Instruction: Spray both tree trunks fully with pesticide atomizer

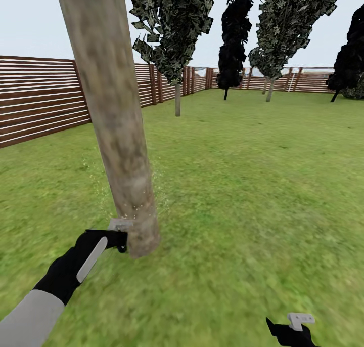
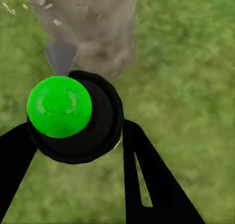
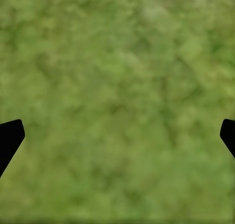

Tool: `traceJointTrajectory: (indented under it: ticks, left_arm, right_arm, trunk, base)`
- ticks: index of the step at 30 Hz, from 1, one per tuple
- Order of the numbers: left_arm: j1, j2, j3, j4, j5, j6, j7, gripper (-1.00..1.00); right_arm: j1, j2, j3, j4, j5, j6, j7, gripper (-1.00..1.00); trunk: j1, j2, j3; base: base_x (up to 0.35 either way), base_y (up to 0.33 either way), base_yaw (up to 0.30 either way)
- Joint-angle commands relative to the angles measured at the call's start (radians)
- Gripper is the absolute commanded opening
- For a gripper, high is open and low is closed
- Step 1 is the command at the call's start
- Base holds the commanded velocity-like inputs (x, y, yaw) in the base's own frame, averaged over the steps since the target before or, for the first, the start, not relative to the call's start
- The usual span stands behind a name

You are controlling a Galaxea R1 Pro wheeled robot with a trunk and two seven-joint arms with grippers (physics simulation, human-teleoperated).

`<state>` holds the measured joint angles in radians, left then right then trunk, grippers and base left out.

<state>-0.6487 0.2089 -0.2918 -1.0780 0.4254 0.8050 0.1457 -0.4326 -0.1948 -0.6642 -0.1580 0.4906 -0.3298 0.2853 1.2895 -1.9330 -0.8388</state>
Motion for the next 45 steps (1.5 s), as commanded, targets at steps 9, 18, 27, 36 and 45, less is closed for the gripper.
traceJointTrajectory:
  ticks: [9,18,27,36,45]
  left_arm:
    - [-0.030,-0.006,0.084,-0.161,-0.009,0.158,-0.017,-1.00]
    - [-0.065,0.109,0.093,-0.170,-0.014,0.197,-0.015,-1.00]
    - [-0.089,0.079,0.062,-0.253,-0.004,0.213,-0.020,-1.00]
    - [-0.155,0.152,0.070,-0.273,0.002,0.224,-0.023,-1.00]
    - [-0.160,0.149,0.058,-0.268,0.000,0.226,-0.022,-1.00]
  right_arm:
    - [0.000,0.000,0.000,0.000,0.002,0.000,0.000,1.00]
    - [0.000,0.000,0.000,0.000,0.002,0.000,0.000,1.00]
    - [0.000,0.000,0.000,0.000,0.002,0.000,0.000,1.00]
    - [0.000,0.000,0.000,0.000,0.002,0.000,0.000,1.00]
    - [0.000,0.000,0.000,0.000,0.002,0.000,0.000,1.00]
  trunk:
    - [0.000,0.000,0.000]
    - [0.000,0.000,0.000]
    - [0.000,0.000,0.000]
    - [0.000,0.000,0.000]
    - [0.000,0.000,0.000]
  base:
    - [0.000,0.000,0.000]
    - [0.000,0.000,0.000]
    - [0.000,0.000,0.000]
    - [0.000,0.000,0.000]
    - [0.000,0.000,0.000]
